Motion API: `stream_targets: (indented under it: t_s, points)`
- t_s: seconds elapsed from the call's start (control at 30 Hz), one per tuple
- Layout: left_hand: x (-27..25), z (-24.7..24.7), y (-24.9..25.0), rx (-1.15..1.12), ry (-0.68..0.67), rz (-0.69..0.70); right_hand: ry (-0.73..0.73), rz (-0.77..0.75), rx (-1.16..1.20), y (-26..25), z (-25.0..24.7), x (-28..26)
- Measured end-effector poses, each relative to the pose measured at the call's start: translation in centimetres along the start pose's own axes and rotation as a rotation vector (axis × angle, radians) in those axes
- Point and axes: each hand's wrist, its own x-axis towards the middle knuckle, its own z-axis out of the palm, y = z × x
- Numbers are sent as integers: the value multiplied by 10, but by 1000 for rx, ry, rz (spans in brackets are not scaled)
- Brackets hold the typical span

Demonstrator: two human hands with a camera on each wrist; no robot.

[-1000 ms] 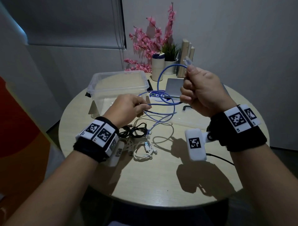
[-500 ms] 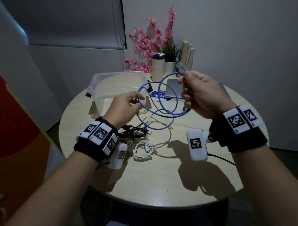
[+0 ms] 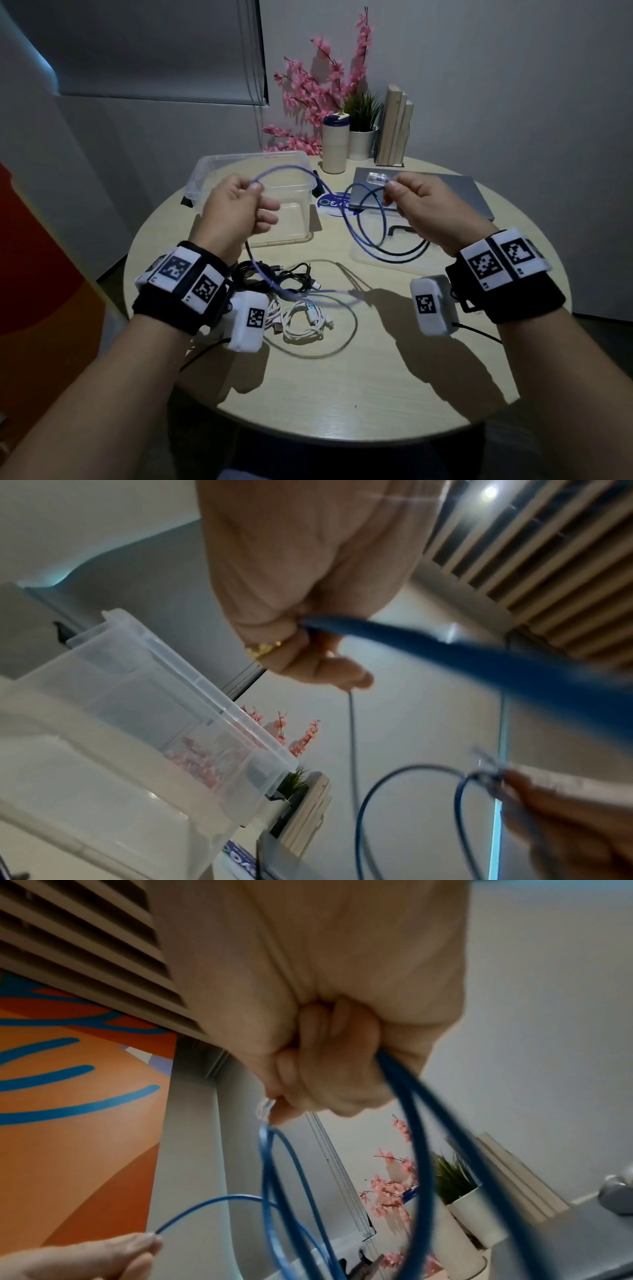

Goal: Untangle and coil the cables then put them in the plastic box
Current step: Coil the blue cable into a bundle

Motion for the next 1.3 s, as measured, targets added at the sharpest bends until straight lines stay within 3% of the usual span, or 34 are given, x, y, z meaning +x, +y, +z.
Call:
stream_targets:
  t_s: [0.13,0.27,0.43,0.63,0.73,0.83,0.97,1.03,1.13,1.3]
  points:
    - [9,-6,1,-178,251,-55,31,30,-82,7,0,0]
    - [16,-8,-9,-91,313,-78,35,28,72,9,5,3]
    - [14,-6,-29,367,147,-30,-45,-26,567,-1,4,3]
    - [1,2,-25,603,14,50,-41,-8,607,-6,11,4]
    - [-6,7,-22,768,-163,142,-56,2,653,-6,17,4]
    - [-14,17,-23,746,-365,247,-100,-2,685,-7,25,3]
    - [-19,24,-26,564,-517,199,-44,7,711,-9,29,3]
    - [-18,22,-28,564,-518,185,30,11,731,-8,27,5]
    - [-13,17,-29,637,-416,285,104,16,698,-3,24,8]
    - [-14,19,-16,533,-233,377,36,80,536,-2,26,4]
